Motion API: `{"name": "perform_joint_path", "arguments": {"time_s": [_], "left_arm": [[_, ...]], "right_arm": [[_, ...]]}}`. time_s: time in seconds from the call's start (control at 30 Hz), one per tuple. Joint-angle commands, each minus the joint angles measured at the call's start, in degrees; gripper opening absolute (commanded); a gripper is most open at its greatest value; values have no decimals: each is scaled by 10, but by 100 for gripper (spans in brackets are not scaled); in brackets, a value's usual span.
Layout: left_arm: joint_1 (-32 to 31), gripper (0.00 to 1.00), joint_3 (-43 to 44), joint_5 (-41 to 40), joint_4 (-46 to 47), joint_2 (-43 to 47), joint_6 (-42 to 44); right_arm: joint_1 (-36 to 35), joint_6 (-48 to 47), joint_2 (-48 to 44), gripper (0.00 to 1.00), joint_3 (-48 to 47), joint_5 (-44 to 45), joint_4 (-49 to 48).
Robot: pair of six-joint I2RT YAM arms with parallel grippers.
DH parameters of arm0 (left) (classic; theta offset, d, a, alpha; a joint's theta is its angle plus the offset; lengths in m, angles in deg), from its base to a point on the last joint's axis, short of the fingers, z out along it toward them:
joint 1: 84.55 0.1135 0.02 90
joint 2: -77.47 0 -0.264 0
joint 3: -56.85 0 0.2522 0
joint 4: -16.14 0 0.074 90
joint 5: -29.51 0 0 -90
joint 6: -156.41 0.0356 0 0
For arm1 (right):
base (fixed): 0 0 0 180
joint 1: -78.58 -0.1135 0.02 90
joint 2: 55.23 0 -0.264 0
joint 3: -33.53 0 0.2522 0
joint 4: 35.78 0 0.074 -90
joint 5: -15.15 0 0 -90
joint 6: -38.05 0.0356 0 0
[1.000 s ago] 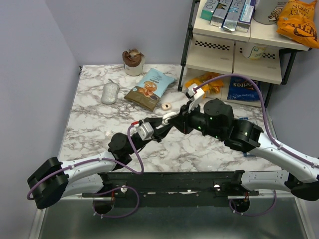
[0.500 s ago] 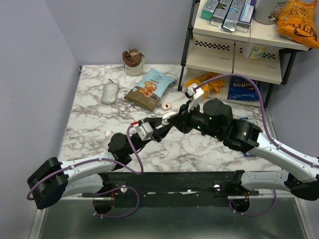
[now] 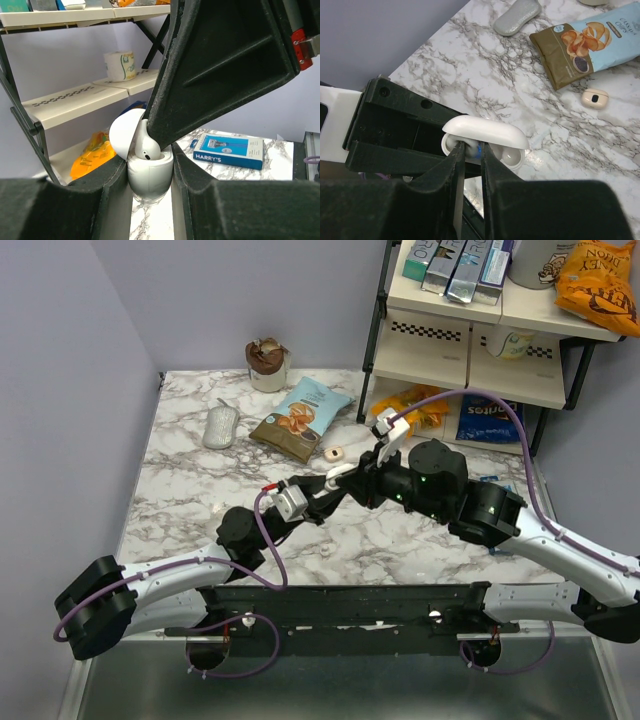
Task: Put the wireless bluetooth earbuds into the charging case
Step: Place the earbud in the charging case, then pick up the earbud from the center of the board.
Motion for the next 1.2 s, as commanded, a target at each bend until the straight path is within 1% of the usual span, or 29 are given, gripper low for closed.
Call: {"name": "perform_joint_path", "arguments": {"time_s": [0.0,0.03,0.23,0.43,0.53,0.6,0.63,0.67,0.73,0.77,0.8,0.83,0.87,0.9,0.93,0.97,1.0,1.07,1.13,1.17], "left_arm": [[1,0,21,5,38,1,4],[1,0,19,5,38,1,4],[1,0,15,4,38,3,0],[1,0,11,-3,38,6,-2],[1,0,-7,-30,37,21,-5],[1,0,-22,-56,18,52,2],[1,0,-38,-67,6,64,4],[2,0,-47,-84,-7,98,3],[2,0,-79,-119,-45,136,-2],[2,0,-89,-134,-61,181,-4],[1,0,-97,-144,-100,204,-9],[1,0,-107,-166,-126,228,-9],[2,0,-111,-175,-152,270,-11],[0,0,-114,-186,-196,292,-12],[-1,0,-121,-196,-215,310,-16],[-1,0,-123,-215,-230,345,-17],[-2,0,-125,-224,-257,362,-19],[-3,0,-128,-246,-274,398,-19],[-5,0,-125,-261,-293,411,-19],[-5,0,-123,-267,-299,418,-35]], "right_arm": [[-8,-4,-8,30,10,-10,3],[-7,-3,-9,34,9,-8,3],[-8,-1,-20,44,3,1,3],[-7,4,-45,47,-7,26,13],[-8,4,-82,47,15,89,12],[-5,-4,-112,48,37,135,14],[-4,-5,-116,48,67,139,22],[4,-1,-117,48,80,139,28],[7,9,-96,48,112,106,36],[7,18,-86,48,146,88,36],[6,24,-59,48,161,48,32],[6,34,-45,47,176,29,20],[6,39,-31,46,207,6,6],[5,41,-19,45,221,-34,-12],[5,46,0,44,240,-51,-55],[-2,53,8,43,255,-65,-76],[-7,54,18,43,270,-84,-92],[-24,56,59,41,267,-88,-114],[-29,57,93,40,252,-93,-126],[-32,63,121,40,249,-110,-133]]}}
